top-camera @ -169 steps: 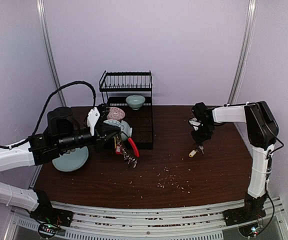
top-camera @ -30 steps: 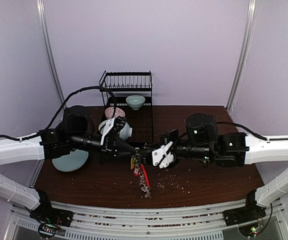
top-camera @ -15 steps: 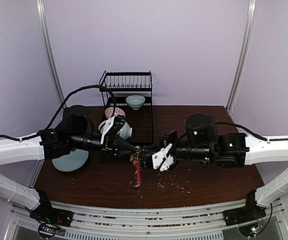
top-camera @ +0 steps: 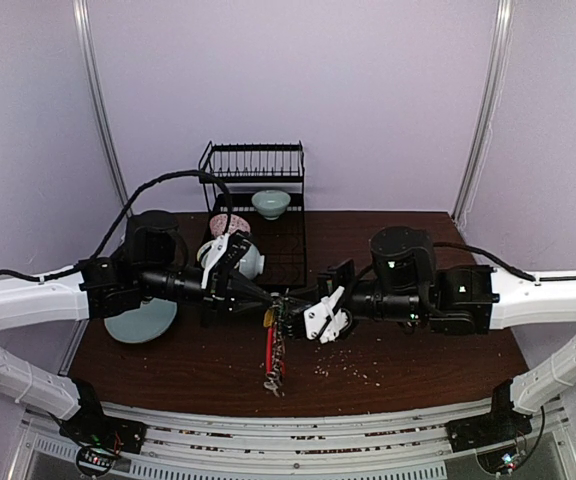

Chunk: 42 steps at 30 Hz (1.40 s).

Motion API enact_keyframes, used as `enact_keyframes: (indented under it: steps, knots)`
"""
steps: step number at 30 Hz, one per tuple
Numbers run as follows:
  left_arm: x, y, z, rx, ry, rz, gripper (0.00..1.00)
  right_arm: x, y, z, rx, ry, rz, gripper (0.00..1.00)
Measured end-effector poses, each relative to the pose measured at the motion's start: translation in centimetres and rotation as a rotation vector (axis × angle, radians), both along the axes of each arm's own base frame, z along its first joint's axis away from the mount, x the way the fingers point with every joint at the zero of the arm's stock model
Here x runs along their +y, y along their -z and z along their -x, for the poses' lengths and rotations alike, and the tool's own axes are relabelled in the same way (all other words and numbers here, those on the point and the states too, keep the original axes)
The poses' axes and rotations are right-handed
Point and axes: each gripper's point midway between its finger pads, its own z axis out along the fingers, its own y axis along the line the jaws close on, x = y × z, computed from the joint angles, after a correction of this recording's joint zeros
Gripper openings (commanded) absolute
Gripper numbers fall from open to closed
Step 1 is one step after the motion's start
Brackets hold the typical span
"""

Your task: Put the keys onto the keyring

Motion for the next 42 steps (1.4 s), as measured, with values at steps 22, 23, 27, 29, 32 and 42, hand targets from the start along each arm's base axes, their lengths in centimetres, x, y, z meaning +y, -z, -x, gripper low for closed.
enact_keyframes:
  steps: [22,23,27,29,32,42]
  knots:
    - [-0.4,1.8,0.4,0.036,0.036,-0.044,0.00,0.4,-2.4,-0.1,-0.058,-0.014,-0.032,0.00]
    - [-0.4,2.1,0.4,0.042,0.037,-0.054,0.00,0.4,-2.5,-0.1,-0.062,-0.015,-0.034,0.00]
    - [-0.4,2.5,0.5,0.050,0.040,-0.067,0.00,0.4,-2.5,-0.1,-0.065,-0.020,-0.031,0.00]
    - [-0.4,2.5,0.5,0.048,0.043,-0.065,0.00,0.4,-2.4,0.0,-0.063,-0.023,-0.029,0.00]
    - [-0.3,2.2,0.8,0.045,0.056,-0.056,0.00,0.2,-2.0,0.1,-0.044,-0.026,-0.008,0.00]
    - [0.1,-0.9,2.2,-0.004,0.119,0.035,0.00,-0.4,-3.8,1.9,0.106,-0.102,0.055,0.00]
